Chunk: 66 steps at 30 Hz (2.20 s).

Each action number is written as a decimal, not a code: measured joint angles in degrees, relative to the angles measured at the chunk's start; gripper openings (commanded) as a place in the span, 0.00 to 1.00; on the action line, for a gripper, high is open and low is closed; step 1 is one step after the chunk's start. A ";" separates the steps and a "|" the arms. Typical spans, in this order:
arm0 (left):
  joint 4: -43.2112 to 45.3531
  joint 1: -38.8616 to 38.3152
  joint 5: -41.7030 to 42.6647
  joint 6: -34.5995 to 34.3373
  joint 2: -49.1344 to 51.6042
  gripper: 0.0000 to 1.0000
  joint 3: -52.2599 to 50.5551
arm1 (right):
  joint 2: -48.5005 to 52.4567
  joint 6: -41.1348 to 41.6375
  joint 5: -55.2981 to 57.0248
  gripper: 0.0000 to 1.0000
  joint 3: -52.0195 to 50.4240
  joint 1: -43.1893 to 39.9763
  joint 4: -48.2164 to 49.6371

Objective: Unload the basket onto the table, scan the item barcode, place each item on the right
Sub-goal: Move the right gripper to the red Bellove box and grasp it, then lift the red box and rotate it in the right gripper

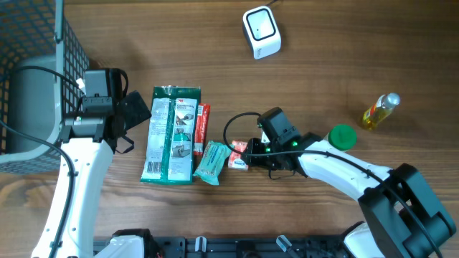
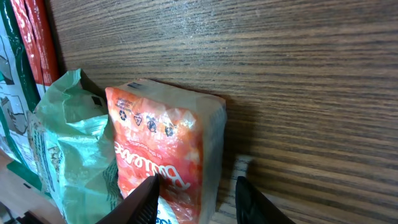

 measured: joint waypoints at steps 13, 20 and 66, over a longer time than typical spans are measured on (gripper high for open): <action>0.00 0.00 0.00 0.00 0.00 1.00 0.00 | 0.04 0.04 0.02 0.29 0.00 0.00 1.64; 0.00 0.00 0.02 0.00 0.00 1.00 0.00 | 2.56 2.12 -0.76 0.04 0.00 -0.02 2.93; 0.02 0.02 0.00 0.00 0.00 1.00 0.00 | -14.08 13.88 -69.68 0.04 -0.70 -23.67 42.97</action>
